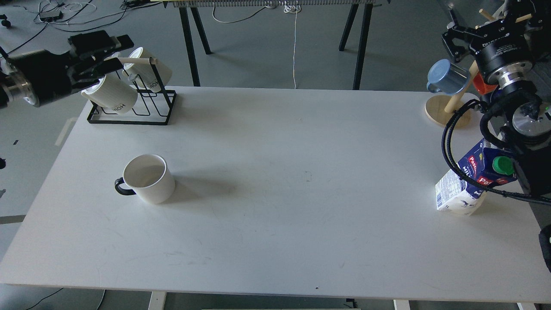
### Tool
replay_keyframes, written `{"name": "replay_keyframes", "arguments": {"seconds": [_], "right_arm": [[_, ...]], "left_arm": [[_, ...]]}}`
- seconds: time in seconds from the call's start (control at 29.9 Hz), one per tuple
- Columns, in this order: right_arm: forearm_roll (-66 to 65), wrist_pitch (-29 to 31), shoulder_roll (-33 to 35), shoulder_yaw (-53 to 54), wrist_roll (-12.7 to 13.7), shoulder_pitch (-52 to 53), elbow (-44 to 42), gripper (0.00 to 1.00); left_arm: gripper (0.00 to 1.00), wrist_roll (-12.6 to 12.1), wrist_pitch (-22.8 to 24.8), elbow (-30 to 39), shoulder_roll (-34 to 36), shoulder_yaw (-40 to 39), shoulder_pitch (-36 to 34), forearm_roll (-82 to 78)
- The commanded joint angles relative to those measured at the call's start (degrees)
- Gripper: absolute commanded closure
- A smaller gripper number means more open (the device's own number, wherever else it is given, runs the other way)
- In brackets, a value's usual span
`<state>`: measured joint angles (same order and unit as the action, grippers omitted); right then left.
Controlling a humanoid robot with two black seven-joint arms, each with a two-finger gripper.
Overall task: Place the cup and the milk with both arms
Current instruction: 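Reach the left gripper from the mug rack down toward the white mug, then grasp the white mug by its rim with the left gripper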
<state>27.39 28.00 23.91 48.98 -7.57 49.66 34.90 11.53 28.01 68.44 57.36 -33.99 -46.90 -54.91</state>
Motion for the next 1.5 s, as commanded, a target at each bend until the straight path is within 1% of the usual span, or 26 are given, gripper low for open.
{"name": "replay_keyframes", "arguments": {"seconds": [0.0, 0.17, 0.27, 0.37, 0.7, 0.8, 0.87, 0.94, 1.07, 1.17, 1.27, 1.3, 1.4, 1.44, 1.47], "right_arm": [[-0.05, 0.00, -0.01, -0.02, 0.01, 0.00, 0.08, 0.00], [-0.05, 0.00, -0.01, -0.02, 0.01, 0.00, 0.34, 0.00], [-0.05, 0.00, -0.01, 0.07, 0.01, 0.00, 0.34, 0.00], [-0.05, 0.00, -0.01, 0.07, -0.08, 0.00, 0.34, 0.00], [-0.05, 0.00, -0.09, 0.07, -0.08, 0.18, 0.43, 0.00], [-0.05, 0.00, -0.09, 0.07, -0.08, 0.18, 0.69, 0.00], [-0.05, 0.00, -0.09, -0.02, -0.08, 0.18, 0.78, 0.00], [-0.05, 0.00, -0.09, -0.02, -0.08, 0.18, 0.69, 0.00], [-0.05, 0.00, -0.09, -0.02, -0.08, 0.35, 0.69, 0.00], [-0.14, 0.00, -0.01, -0.02, -0.08, 0.35, 0.69, 0.00], [-0.14, 0.00, -0.01, -0.11, -0.08, 0.26, 0.69, 0.00], [-0.14, 0.00, -0.01, -0.11, -0.08, 0.26, 0.69, 0.00], [-0.14, 0.00, -0.01, -0.11, -0.08, 0.26, 0.69, 0.00], [-0.14, 0.00, -0.01, -0.11, -0.08, 0.26, 0.69, 0.00], [-0.14, 0.00, -0.01, -0.11, -0.08, 0.26, 0.69, 0.00]], "left_arm": [[0.22, -0.02, -0.01, 2.92, 2.05, 0.15, 0.06, -8.79], [0.22, 0.51, -0.01, 5.83, 3.46, 0.24, 0.67, -22.04], [0.22, 2.09, -0.01, 6.01, 2.67, 0.33, 0.93, -29.61], [0.21, 2.44, -0.01, 6.01, 2.14, 2.34, 1.02, -35.51], [0.21, 2.44, -0.06, 5.57, 1.00, 15.17, 1.02, -42.03], [0.21, 2.09, -3.13, 4.17, 0.74, 18.25, 1.20, -42.47], [0.20, 2.00, -4.19, 2.33, -0.40, 19.22, 1.20, -42.91], [0.19, 2.09, -4.19, 0.48, -1.72, 19.40, 1.20, -42.91], [0.19, 2.27, -4.54, -0.14, -2.52, 20.10, 1.29, -42.91], [0.21, 2.35, -5.77, -1.28, -3.48, 20.54, 1.55, -43.17], [0.23, 2.44, -6.22, -4.53, -5.58, 20.54, 1.64, -43.96], [0.25, 2.44, -6.22, -5.24, -6.29, 20.54, 1.64, -44.22], [0.35, 2.79, -6.30, -5.86, -7.26, 20.54, 1.90, -44.58], [0.39, 3.32, -6.30, -5.86, -7.35, 20.54, 1.90, -44.58], [0.46, 4.28, -6.30, -5.86, -7.35, 20.54, 1.90, -44.58]]}}
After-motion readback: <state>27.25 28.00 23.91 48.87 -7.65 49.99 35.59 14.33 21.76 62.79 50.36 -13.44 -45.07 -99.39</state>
